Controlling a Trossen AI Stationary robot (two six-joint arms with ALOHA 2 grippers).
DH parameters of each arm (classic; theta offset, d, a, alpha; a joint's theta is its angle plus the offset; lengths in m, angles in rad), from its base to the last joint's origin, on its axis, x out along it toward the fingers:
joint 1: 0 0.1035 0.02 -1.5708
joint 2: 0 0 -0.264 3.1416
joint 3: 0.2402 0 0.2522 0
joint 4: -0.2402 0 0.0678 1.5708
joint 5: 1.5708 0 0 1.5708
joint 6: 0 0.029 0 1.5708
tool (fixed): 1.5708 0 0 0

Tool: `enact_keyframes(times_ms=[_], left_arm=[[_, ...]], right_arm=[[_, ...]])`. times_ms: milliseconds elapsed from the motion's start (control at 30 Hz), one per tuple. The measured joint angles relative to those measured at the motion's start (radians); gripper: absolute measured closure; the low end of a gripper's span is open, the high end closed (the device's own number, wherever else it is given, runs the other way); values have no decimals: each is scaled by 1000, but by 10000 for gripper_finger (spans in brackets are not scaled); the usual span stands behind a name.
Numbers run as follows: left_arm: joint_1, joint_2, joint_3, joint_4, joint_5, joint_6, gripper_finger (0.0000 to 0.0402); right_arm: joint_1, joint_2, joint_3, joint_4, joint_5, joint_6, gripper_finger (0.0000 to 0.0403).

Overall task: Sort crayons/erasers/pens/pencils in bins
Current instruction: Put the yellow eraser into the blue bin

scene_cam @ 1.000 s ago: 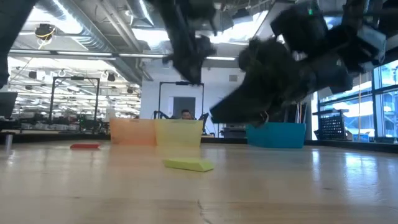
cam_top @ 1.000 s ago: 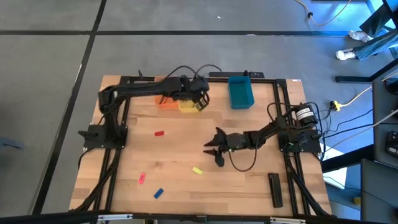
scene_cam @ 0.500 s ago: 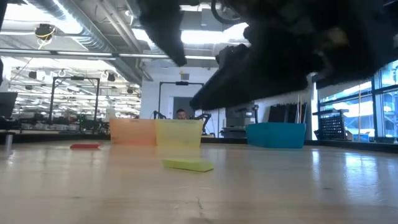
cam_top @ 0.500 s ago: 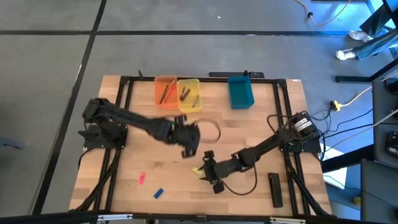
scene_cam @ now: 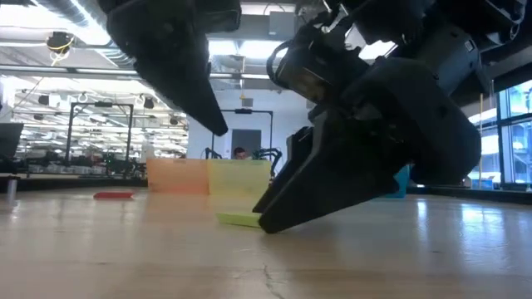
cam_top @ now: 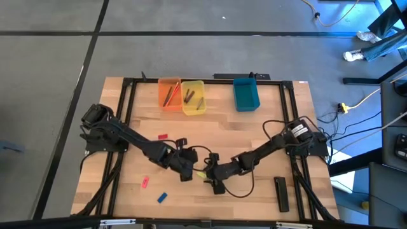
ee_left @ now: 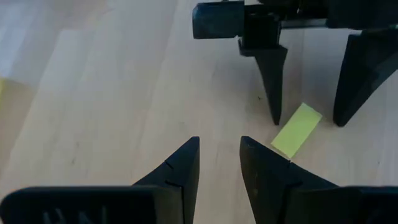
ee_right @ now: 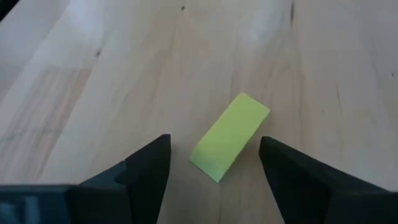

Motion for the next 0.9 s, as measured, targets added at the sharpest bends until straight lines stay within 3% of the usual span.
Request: enact_keyframes(times_ms=[200,467,567,733,900], left_arm=[[-4,0,-42,36,0,-18,295],[-9,0,-46,38,0,-84,295],[-16,0,-46,39,1,-85,295],[-35,0,-46,45,1,-91,295],[-46,0,-46,47,3,-144,295]], right_arm=[[-1,27,4,-3,14,-7,183],[-15,30,3,-5,12,-34,321],[-20,28,2,-3,10,-55,355],[-21,-1,1,-18,22,-116,354],[-28,-66,-9,-126,166,-221,342]])
